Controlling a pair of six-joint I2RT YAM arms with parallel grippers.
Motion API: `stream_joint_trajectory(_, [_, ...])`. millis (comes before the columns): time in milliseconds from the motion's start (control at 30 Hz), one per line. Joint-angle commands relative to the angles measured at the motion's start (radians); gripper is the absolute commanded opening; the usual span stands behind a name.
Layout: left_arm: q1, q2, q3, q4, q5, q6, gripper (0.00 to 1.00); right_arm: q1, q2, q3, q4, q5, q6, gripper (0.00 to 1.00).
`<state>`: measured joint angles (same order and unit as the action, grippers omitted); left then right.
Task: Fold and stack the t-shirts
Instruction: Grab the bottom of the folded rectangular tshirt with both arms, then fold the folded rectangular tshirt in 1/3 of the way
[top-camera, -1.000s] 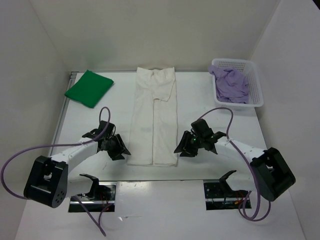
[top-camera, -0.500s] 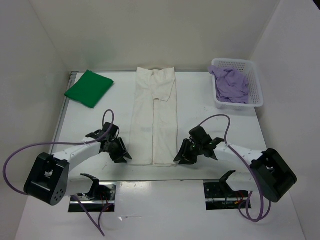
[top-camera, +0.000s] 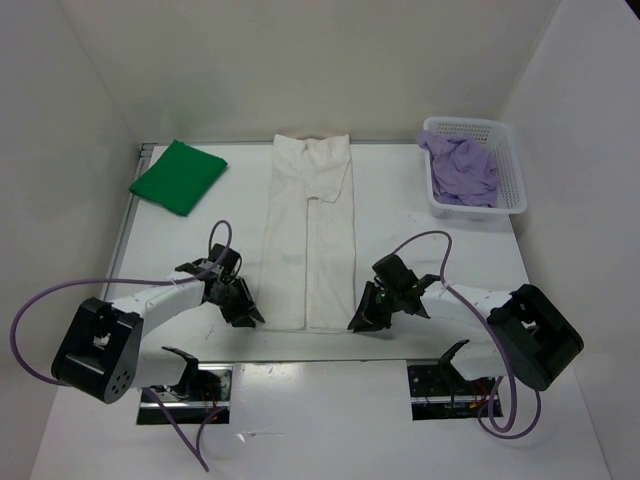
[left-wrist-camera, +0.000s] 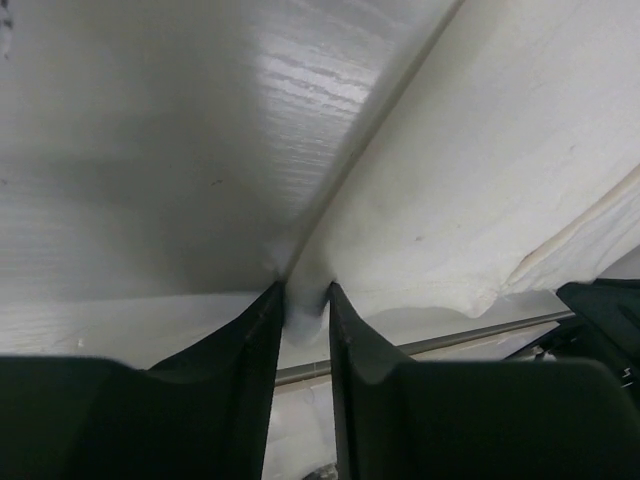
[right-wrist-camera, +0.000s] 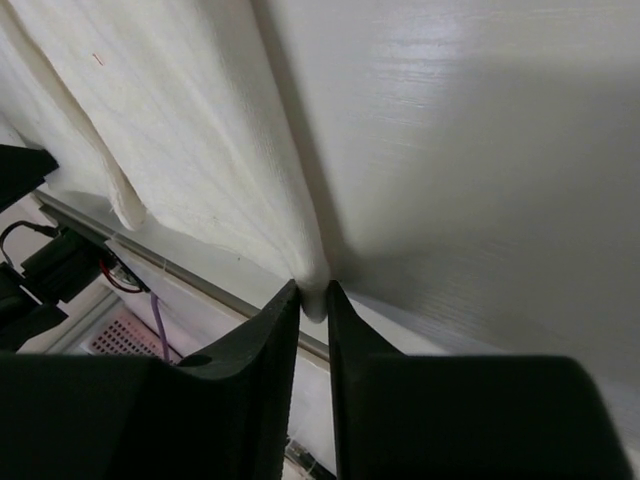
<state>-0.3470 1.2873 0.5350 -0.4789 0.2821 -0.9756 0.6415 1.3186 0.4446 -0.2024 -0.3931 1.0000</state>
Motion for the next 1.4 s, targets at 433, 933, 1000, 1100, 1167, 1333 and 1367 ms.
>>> stream_joint_trajectory(433, [-0.015,0.007,0.046,-0.13,0.071,0.055,0.0,0.03,-0.126,0.026,-0.101,-0.029,-0.017,0.0])
stream_joint_trajectory(933, [0.151,0.207,0.548,0.035,0.097,0.037,0.01,-0.27,0.229,0.604,-0.262,0.023,-0.386,0.0])
stream_joint_trajectory(1000, [0.161,0.263,0.594,0.104,0.051,0.0,0.01,-0.299,0.292,0.695,-0.253,0.023,-0.42,0.0])
stream_joint_trajectory(1100, [0.183,0.377,0.67,0.171,0.037,-0.018,0.01,-0.338,0.402,0.77,-0.244,0.051,-0.443,0.0])
stream_joint_trajectory(1167, [0.183,0.476,0.729,0.171,0.037,-0.018,0.01,-0.347,0.473,0.835,-0.244,0.051,-0.465,0.0])
stream_joint_trajectory(1333, [0.192,0.584,0.848,0.18,-0.041,-0.009,0.01,-0.394,0.586,0.962,-0.226,0.06,-0.475,0.0])
stream_joint_trajectory(1367, [0.192,0.595,0.849,0.18,-0.041,-0.009,0.01,-0.394,0.599,0.995,-0.226,0.05,-0.475,0.0])
